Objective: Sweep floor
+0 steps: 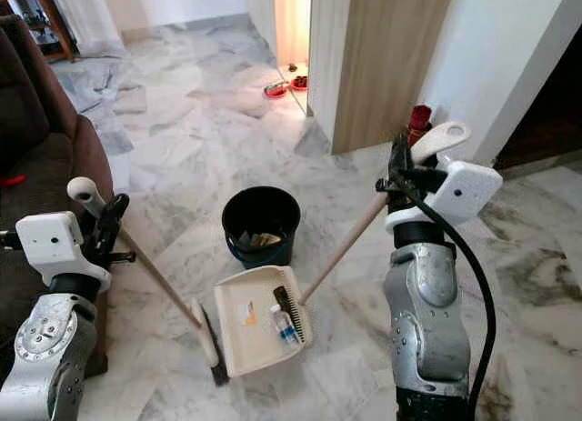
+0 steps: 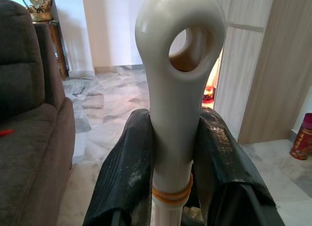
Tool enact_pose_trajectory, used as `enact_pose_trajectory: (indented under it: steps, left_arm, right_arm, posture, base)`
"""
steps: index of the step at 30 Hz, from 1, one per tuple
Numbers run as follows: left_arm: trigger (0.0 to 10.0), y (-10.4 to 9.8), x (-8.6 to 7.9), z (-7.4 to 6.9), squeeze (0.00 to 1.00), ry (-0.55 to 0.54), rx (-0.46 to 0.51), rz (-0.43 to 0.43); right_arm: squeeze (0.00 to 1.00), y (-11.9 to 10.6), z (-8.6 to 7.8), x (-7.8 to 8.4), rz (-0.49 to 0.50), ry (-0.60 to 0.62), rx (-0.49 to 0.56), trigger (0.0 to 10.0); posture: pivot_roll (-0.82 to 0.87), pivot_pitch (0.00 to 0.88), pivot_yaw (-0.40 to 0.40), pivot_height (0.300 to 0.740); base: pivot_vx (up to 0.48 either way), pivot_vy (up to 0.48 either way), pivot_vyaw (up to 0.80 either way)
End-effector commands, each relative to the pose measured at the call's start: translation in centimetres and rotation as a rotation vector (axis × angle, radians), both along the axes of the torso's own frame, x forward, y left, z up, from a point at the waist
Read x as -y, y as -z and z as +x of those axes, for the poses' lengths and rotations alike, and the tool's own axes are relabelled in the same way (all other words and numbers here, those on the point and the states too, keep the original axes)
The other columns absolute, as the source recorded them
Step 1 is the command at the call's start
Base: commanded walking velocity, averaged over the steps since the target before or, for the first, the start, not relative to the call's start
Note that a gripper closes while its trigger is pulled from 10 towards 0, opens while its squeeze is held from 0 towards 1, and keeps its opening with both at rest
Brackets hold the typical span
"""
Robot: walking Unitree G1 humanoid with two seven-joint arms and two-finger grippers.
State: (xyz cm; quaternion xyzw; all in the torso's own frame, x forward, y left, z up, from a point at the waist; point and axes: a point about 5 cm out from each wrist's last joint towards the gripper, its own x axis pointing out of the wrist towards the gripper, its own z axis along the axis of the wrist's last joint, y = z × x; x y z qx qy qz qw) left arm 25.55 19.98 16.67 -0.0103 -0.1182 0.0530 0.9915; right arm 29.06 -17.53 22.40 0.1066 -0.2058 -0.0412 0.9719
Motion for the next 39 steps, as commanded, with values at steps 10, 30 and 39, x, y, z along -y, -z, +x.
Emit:
enact_pose_trajectory:
  steps: [10, 30, 39]
  left_arm:
    - [10.0, -1.34, 0.06, -0.21, 0.0, -0.005, 0.072, 0.04]
    - [10.0, -1.19, -0.12, -0.18, 0.0, -0.014, 0.051, 0.059]
    - [10.0, -1.17, -0.23, -0.25, 0.0, -0.02, 0.048, 0.067]
  right_arm:
    - [0.0, -3.63, -0.52, 0.31, 0.04, 0.065, 0.2, 10.0]
    - [0.0, -3.38, -0.41, -0.03, 0.034, 0.053, 0.195, 10.0]
    - [0.0, -3.31, -0.41, -0.02, 0.027, 0.049, 0.189, 10.0]
  posture:
    - [0.0, 0.078, 0.046, 0.74]
    - [0.01, 0.095, 0.049, 0.74]
    - [0.01, 0.096, 0.048, 0.74]
  base:
    - [0.0, 0.0, 0.0]
    - [0.0, 0.0, 0.0]
    - [0.082, 0.0, 0.0]
